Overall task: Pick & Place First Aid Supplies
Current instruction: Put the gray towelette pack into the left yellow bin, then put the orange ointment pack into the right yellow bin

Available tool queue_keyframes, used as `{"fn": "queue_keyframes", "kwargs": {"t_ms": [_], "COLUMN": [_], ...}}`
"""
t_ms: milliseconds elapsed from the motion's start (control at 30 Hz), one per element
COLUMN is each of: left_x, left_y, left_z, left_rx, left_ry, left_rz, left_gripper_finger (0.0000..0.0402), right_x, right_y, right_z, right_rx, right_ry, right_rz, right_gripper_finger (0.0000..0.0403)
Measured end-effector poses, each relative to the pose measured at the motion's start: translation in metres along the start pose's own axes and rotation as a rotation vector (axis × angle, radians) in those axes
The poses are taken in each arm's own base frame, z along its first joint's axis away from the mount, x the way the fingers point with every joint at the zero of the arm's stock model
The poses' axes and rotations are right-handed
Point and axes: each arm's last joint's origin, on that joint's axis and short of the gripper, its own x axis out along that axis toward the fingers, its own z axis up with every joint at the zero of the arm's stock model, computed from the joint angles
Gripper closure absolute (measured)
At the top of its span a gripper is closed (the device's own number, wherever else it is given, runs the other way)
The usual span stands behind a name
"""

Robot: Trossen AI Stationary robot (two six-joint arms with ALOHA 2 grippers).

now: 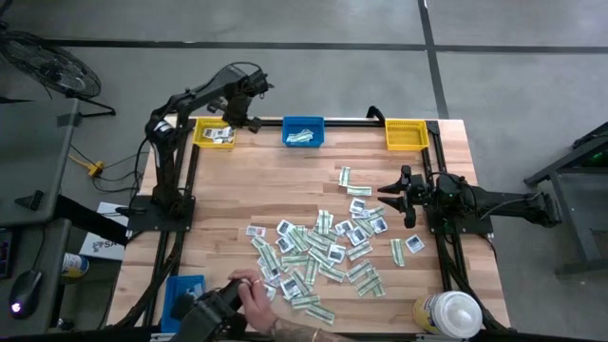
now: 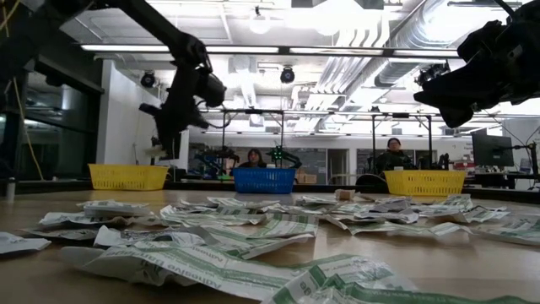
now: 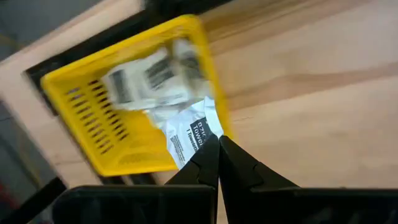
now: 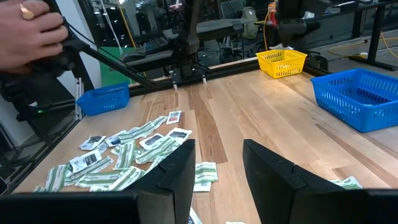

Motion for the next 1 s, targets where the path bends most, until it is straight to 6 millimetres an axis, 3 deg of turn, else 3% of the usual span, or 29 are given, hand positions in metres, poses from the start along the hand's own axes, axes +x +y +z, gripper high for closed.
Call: {"fn": "queue_keyframes", "kwargs": {"t_ms": [300, 533, 1000], "left_x": [0.033, 0.038, 0.036], "left_y": [0.007, 0.008, 0.007], "left_z": [-0.010, -0.010, -0.007], "left_rx": [-0.081, -0.102, -0.100], "left_ry": [0.010, -0.008, -0.053], "left_rz": [0.101, 0.156, 0.153], "left_gripper_finger": [0.0401, 0.0395, 0.0277], "right_x": [0.000, 0.000, 0.000], "right_y": [0.000, 0.000, 0.000], "right_z": [0.000, 0.000, 0.000], "right_rx": [0.000, 0.000, 0.000], "right_ry": [0.000, 0.000, 0.000], "right_rz": [0.000, 0.000, 0.000], "right_gripper_finger": [0.0274, 0.0274, 0.0274]}}
